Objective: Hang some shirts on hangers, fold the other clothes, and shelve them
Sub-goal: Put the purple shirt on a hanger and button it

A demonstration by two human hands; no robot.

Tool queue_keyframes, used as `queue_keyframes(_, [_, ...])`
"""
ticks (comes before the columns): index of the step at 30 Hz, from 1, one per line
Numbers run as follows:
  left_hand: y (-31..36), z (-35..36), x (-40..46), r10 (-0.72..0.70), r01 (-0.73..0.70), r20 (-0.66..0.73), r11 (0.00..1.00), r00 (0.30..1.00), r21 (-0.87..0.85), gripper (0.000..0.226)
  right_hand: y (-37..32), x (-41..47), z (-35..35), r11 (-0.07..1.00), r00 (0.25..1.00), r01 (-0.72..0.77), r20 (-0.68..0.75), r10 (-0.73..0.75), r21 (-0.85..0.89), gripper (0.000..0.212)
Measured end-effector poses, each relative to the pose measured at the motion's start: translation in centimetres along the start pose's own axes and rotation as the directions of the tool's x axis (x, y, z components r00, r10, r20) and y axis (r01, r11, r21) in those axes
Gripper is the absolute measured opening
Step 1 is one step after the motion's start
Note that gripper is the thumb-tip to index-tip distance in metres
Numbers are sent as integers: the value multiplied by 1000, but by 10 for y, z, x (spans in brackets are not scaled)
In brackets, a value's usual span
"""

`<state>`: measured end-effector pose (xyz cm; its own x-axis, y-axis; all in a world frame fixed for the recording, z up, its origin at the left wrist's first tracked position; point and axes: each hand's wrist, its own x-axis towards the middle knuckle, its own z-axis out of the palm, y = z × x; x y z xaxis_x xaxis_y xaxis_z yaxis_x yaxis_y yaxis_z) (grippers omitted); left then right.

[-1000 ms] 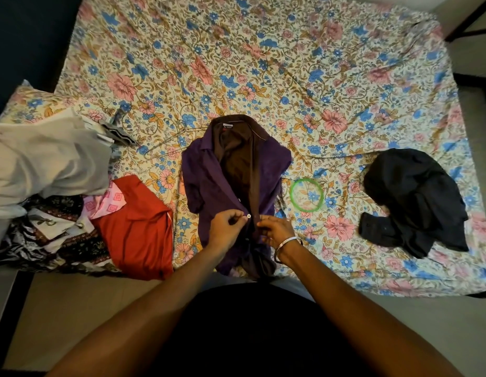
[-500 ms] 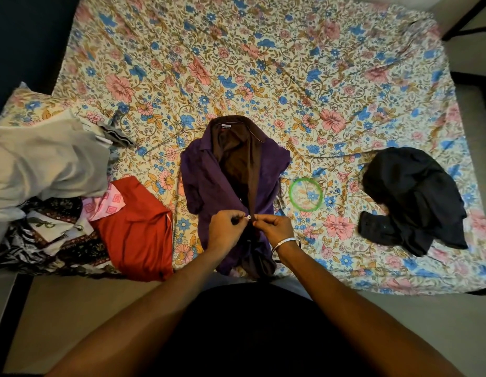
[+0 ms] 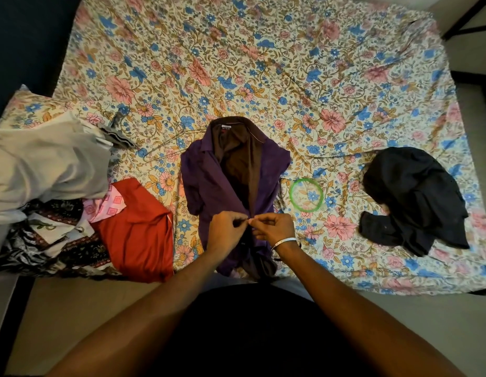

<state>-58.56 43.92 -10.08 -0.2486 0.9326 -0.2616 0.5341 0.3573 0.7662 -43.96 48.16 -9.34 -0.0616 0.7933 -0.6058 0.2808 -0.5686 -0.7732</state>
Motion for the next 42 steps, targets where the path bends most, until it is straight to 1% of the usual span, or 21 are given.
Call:
queue_keyframes(4, [-6, 2, -1, -25, 29, 91, 998, 996, -49, 16, 2, 1, 0, 995, 1000, 22, -11, -23, -101, 17])
queue_keyframes(7, [-10, 8, -3, -53, 68, 171, 994, 984, -88, 20, 4, 3, -2, 923, 984, 138, -52, -168, -360, 19])
queue_keyframes(9, [-10, 12, -2, -115, 143, 195, 980, 974, -139, 21, 3, 2, -2, 846, 965, 198, -52, -256, -495, 14])
queue_keyframes(11, [-8, 14, -2, -185, 210, 148, 961, 972, -178, 19, 3, 1, -1, 781, 946, 236, -46, -321, -579, 13])
queue_keyframes(13, [-8, 15, -2, -184, 183, 13, 968, 983, -172, 11, 2, 1, 0, 742, 928, 263, -48, -369, -617, 13])
queue_keyframes(15, [-7, 13, -1, -116, 106, -74, 986, 990, -127, 6, 2, 0, 1, 721, 910, 290, -51, -411, -629, 11])
queue_keyframes(17, [-3, 12, 1, -102, 99, -25, 989, 994, -113, 14, 1, 0, 1, 715, 901, 302, -57, -430, -630, 7])
queue_keyframes(19, [2, 16, 2, -182, 196, 90, 962, 979, -188, 23, 0, 0, 2, 714, 904, 306, -44, -426, -630, 7])
queue_keyframes(21, [1, 20, 2, -253, 287, 144, 906, 957, -313, 23, -1, 0, 2, 699, 910, 324, 6, -415, -637, 9])
queue_keyframes(25, [-6, 20, 4, -304, 339, 152, 803, 940, -491, 17, -1, -4, 0, 693, 906, 373, 82, -415, -617, 17])
queue_keyframes(27, [-6, 20, 5, -309, 345, 156, 789, 938, -509, 18, 0, -4, -1, 714, 909, 381, 95, -407, -587, 19])
queue_keyframes(29, [-6, 21, 5, -311, 340, 141, 811, 940, -476, 17, 2, -2, -2, 733, 914, 378, 101, -393, -566, 18])
queue_keyframes(31, [-6, 22, 5, -313, 336, 127, 833, 941, -439, 16, 4, 1, -2, 793, 934, 333, 62, -352, -510, 14])
queue_keyframes(33, [-3, 22, 5, -299, 324, 127, 837, 946, -440, 18, 4, 2, -2, 897, 962, 249, -17, -274, -365, 9])
queue_keyframes(35, [-2, 21, 6, -277, 304, 127, 856, 953, -418, 21, 3, 3, -2, 979, 989, 122, -60, -133, -165, 5])
queue_keyframes(37, [-7, 23, 6, -257, 288, 131, 884, 958, -369, 22, 5, 2, -1, 999, 998, 9, -65, -12, -53, 13])
queue_keyframes(38, [-9, 24, 5, -254, 286, 136, 895, 958, -342, 21, 7, 3, 0, 997, 997, 11, -73, -17, -74, 15])
queue_keyframes(39, [-11, 26, 4, -255, 285, 134, 906, 958, -313, 20, 9, 4, 0, 984, 994, 53, -90, -68, -168, 13])
queue_keyframes(40, [-10, 26, 3, -252, 278, 125, 916, 960, -290, 18, 10, 5, -1, 948, 986, 111, -89, -143, -300, 7])
queue_keyframes(41, [-8, 26, 2, -247, 267, 106, 926, 963, -266, 16, 8, 5, -1, 894, 977, 152, -73, -200, -421, 6])
queue_keyframes(42, [-5, 25, 2, -239, 252, 80, 937, 968, -241, 15, 6, 5, -1, 855, 973, 170, -55, -225, -490, 9])
